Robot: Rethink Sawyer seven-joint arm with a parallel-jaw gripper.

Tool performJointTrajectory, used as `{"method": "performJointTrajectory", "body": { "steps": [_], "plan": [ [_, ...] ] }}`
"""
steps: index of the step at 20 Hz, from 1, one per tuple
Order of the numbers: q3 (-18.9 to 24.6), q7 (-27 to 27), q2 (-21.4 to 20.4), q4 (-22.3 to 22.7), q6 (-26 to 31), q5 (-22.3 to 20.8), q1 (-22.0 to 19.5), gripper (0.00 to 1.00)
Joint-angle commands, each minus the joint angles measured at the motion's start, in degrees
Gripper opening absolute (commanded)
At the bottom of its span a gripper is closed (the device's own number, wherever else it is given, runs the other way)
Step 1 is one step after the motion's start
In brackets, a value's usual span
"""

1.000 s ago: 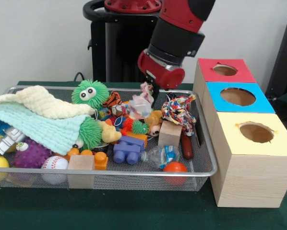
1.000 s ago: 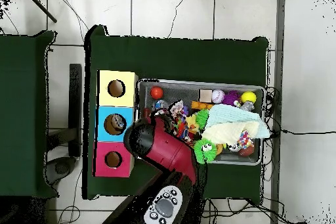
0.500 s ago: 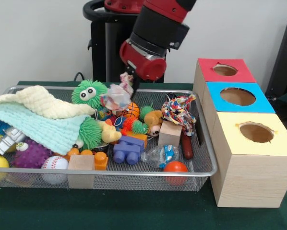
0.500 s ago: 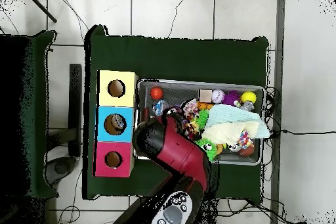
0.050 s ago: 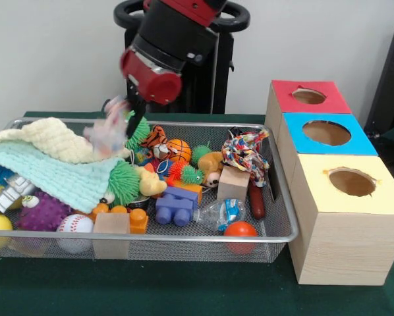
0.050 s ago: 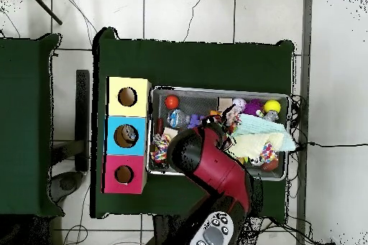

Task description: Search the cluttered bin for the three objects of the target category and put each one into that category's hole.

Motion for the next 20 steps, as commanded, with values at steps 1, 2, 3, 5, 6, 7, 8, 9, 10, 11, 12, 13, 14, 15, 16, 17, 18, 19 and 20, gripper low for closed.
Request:
{"method": "performJointTrajectory", "body": {
  "steps": [1,2,3,5,6,7,8,9,10,11,12,13,14,15,16,17,18,19,20],
  "plan": [
    [3.80,5.17,1.75,-3.52,-2.45,-2.75,-1.69,1.00],
    [3.93,5.20,1.69,-3.51,-2.34,-2.79,-1.77,1.00],
    [4.06,5.22,1.60,-3.49,-2.22,-2.83,-1.82,1.00],
    [4.63,5.19,1.26,-3.33,-2.23,-3.09,-2.21,1.00],
    [4.74,5.29,1.21,-3.25,-2.27,-3.13,-2.28,1.00],
    [4.86,5.39,1.16,-3.17,-2.30,-3.17,-2.35,1.00],
    [4.86,5.46,1.11,-3.16,-2.41,-3.18,-2.43,1.00],
    [5.17,5.39,0.83,-2.95,-1.72,-3.19,-2.56,1.00],
    [5.47,5.32,0.55,-2.74,-1.03,-3.20,-2.69,1.00],
    [6.25,5.29,0.18,-2.44,-0.70,-3.31,-2.92,1.00],
    [7.08,5.16,-0.15,-2.10,-0.85,-3.52,-3.24,1.00],
    [7.90,5.04,-0.49,-1.77,-0.99,-3.73,-3.56,1.00],
    [9.63,4.66,-1.26,-1.16,-1.10,-4.16,-4.50,1.00],
    [13.62,3.55,-2.88,0.34,-0.91,-5.07,-6.73,1.00],
    [16.08,3.17,-3.66,1.30,-1.04,-5.45,-8.13,1.00],
    [18.38,3.08,-4.18,2.15,-0.68,-5.57,-9.46,1.00],
    [20.68,2.99,-4.70,3.00,-0.33,-5.69,-10.78,1.00],
    [22.88,3.03,-5.17,3.94,1.04,-5.25,-12.04,1.00],
    [23.91,3.20,-5.32,4.29,1.63,-5.20,-12.63,1.00]
  ]
}}
